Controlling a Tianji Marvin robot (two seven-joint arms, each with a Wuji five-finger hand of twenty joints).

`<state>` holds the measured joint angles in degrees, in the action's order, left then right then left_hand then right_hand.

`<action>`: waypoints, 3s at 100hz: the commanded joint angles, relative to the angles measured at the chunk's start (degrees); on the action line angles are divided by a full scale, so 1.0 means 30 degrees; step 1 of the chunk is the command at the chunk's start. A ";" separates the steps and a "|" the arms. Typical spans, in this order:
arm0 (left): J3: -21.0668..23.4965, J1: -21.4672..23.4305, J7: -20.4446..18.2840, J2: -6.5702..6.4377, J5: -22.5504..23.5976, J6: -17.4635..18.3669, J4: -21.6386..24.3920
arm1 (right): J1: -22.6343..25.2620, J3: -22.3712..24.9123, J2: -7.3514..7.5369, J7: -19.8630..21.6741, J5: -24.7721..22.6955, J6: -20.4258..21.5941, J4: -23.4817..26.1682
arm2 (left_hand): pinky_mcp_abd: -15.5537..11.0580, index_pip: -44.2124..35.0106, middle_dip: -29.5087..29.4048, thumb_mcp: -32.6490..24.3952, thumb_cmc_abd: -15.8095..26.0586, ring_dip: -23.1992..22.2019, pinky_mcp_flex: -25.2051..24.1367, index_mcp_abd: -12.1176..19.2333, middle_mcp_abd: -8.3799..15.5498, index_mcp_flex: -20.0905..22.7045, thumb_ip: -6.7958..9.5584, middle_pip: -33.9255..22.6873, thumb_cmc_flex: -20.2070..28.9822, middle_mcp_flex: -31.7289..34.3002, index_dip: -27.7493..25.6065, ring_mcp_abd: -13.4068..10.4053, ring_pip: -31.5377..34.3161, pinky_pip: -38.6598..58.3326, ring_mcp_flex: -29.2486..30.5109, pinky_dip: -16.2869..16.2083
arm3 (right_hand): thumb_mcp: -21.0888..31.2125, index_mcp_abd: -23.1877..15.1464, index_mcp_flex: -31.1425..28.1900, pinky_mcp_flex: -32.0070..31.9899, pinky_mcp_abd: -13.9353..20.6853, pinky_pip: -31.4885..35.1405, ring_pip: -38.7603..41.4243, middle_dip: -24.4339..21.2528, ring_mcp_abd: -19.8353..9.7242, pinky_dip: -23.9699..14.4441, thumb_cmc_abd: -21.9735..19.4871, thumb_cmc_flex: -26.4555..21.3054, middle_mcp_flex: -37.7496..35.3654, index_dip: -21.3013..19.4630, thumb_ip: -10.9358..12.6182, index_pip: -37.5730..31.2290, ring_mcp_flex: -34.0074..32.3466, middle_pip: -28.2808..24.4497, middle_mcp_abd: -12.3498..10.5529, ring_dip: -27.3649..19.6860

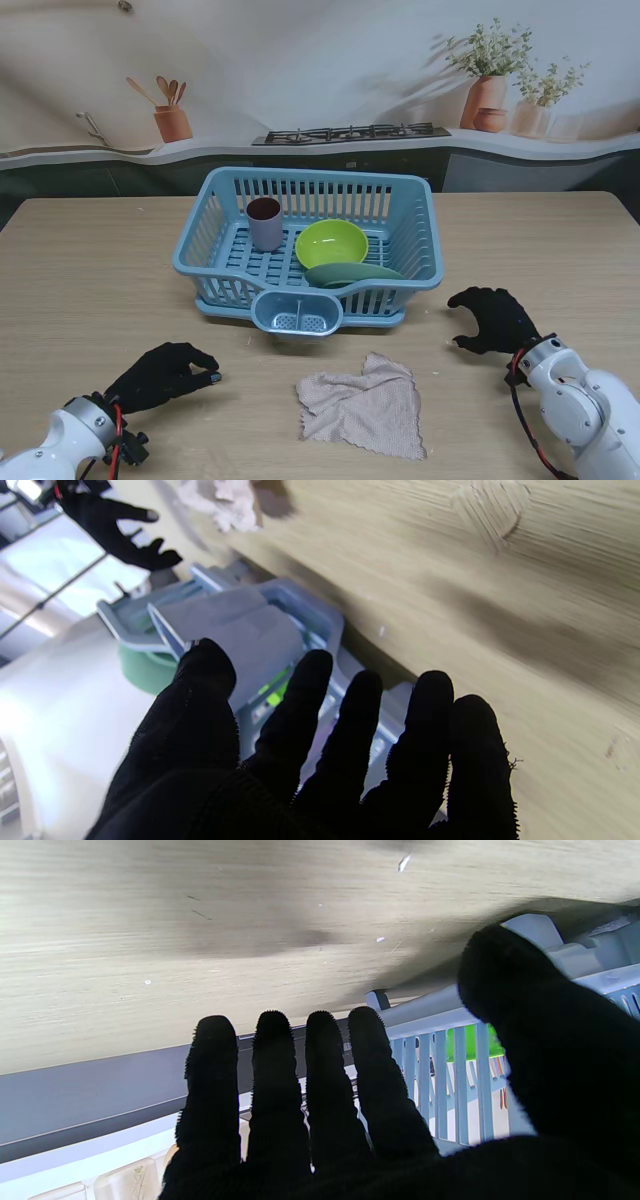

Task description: Clear dishes and wipe the table

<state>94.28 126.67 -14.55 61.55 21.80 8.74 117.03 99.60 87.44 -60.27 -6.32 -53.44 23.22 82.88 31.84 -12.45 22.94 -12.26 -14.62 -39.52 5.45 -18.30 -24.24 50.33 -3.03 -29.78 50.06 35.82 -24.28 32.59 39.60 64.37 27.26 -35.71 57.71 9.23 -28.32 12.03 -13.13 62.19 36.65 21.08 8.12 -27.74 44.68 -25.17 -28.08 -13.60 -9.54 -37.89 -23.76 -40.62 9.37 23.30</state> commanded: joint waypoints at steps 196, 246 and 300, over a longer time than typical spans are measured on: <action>-1.0891 -0.8488 -0.5370 -0.1697 0.5522 -0.4975 -0.2769 | 0.0396 -0.0082 -0.0071 0.0334 -0.0156 -0.0632 0.0256 | -0.4312 -0.2508 0.0226 -0.7357 -0.3043 0.0210 -0.2860 -0.0330 0.0214 -0.2738 -0.0858 -0.1096 -0.3664 -0.2757 0.1702 -0.1271 -0.0165 -0.0175 -0.3940 0.1060 | -0.0062 0.0304 0.0081 -0.0245 -0.0017 0.0098 -0.0194 -0.0186 -0.0035 0.0026 -0.0442 -0.0484 0.0390 -0.0157 0.0251 0.0105 -0.0214 0.0114 0.0220 -0.0182; -1.0216 -0.7909 -0.2570 -0.1206 0.4478 -0.1657 -0.2944 | 0.0354 -0.0121 -0.0050 0.0339 -0.0271 -0.0700 0.0209 | -0.4133 0.0693 -0.0043 -0.9572 -0.4631 0.1375 -0.3121 0.2141 0.3154 -0.3653 -0.1005 -0.0477 -0.3691 -0.4865 0.0416 -0.4425 -0.1937 -0.1400 -0.4672 0.1820 | -0.0086 0.0306 0.0078 -0.0351 0.0192 0.0166 -0.0059 -0.0149 -0.0003 -0.0024 -0.0505 -0.0418 0.0394 -0.0172 0.0259 0.0072 -0.0139 0.0017 0.0222 -0.0117; -1.4283 -1.1467 -0.4616 -0.1699 0.4361 -0.4148 -0.4809 | 0.0394 -0.0172 -0.0059 0.0545 -0.0082 -0.0901 0.0249 | -0.2711 -0.5701 0.0025 -1.2414 -0.6470 0.0028 -0.0664 0.2487 0.1595 -0.4187 -0.0960 -0.0724 -0.1259 -0.4912 0.0777 -0.2652 -0.0105 0.0656 -0.3158 0.0410 | -0.0228 0.0176 -0.0143 -0.0558 0.0258 0.0085 -0.0048 -0.0190 -0.0044 -0.0113 -0.0805 -0.0316 0.0343 -0.0174 0.0325 0.0113 -0.0090 0.0096 0.0148 -0.0114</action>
<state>51.97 91.92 -26.05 57.05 32.65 -3.11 104.63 100.48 86.93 -60.29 -5.37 -53.49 20.51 83.41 23.22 -30.08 21.55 -46.31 -31.33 -38.63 1.56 -9.12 -16.48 35.21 -4.26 -30.32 44.23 20.24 -23.03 14.26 34.89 61.83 11.00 -31.90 57.68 9.25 -28.32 11.28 -13.10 62.15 36.55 21.08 8.12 -27.73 43.15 -25.87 -28.08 -13.84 -9.54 -37.76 -23.76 -40.57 9.39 23.29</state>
